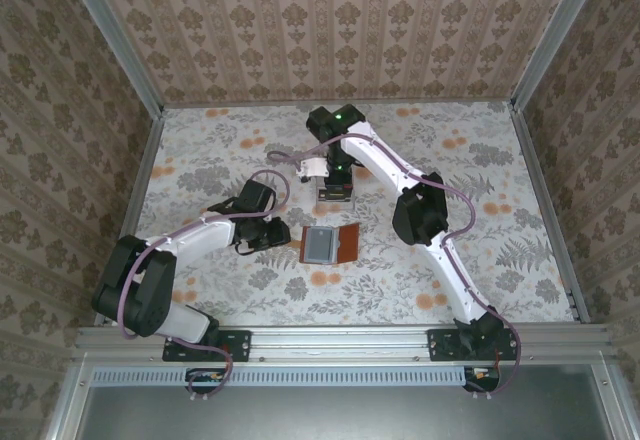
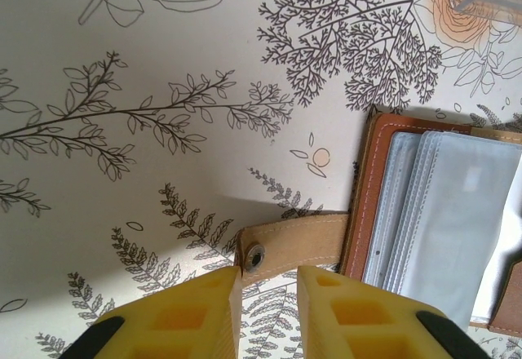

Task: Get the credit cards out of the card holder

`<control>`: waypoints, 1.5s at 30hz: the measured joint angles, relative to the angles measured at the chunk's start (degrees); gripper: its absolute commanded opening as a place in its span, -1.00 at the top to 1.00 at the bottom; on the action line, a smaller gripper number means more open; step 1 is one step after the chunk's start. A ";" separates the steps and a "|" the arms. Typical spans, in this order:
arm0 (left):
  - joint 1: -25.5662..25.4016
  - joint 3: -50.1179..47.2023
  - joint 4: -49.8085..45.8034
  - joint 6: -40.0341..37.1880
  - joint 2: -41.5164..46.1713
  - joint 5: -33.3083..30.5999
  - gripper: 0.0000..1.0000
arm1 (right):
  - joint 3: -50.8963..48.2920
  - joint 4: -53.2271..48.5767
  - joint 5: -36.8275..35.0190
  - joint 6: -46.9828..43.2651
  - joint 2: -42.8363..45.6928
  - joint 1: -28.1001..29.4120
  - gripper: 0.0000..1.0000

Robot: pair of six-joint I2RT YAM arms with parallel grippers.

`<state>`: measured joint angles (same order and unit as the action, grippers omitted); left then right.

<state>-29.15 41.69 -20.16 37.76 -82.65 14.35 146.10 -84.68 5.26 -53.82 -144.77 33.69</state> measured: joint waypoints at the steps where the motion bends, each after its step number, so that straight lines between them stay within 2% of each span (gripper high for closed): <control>1: 0.00 0.00 0.00 0.00 0.00 0.00 0.48 | 0.00 -0.20 0.31 0.00 -0.24 0.00 1.00; 3: 0.00 0.00 0.02 -0.02 0.00 0.00 0.48 | 0.00 -0.66 0.76 0.00 -0.59 0.00 0.97; 7: 0.00 0.00 0.02 -0.02 0.00 0.20 0.47 | 0.00 -1.40 1.29 -0.02 -0.94 0.00 0.72; 10: 0.00 0.00 0.00 -0.04 0.00 0.24 0.47 | 0.00 -1.49 1.38 0.00 -1.03 0.00 0.66; 19: 0.00 0.00 0.04 -0.02 -0.76 0.61 0.47 | 0.00 -0.33 1.14 -0.09 -1.03 -0.17 0.79; 28: -0.02 0.00 0.00 0.15 -0.76 0.66 0.47 | -0.22 0.68 2.71 -0.22 -1.03 -0.44 0.65; 40: -0.63 0.15 -0.02 0.39 -1.01 0.66 0.47 | -4.46 2.25 5.09 0.20 0.07 -0.81 0.71; 45: -0.83 0.90 -0.17 0.63 -1.73 0.63 0.47 | -4.48 2.49 5.09 0.44 0.09 -0.87 0.63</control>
<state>-29.98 42.59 -20.34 38.39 -84.38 14.98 141.62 -82.19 10.35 -53.39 -144.68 32.82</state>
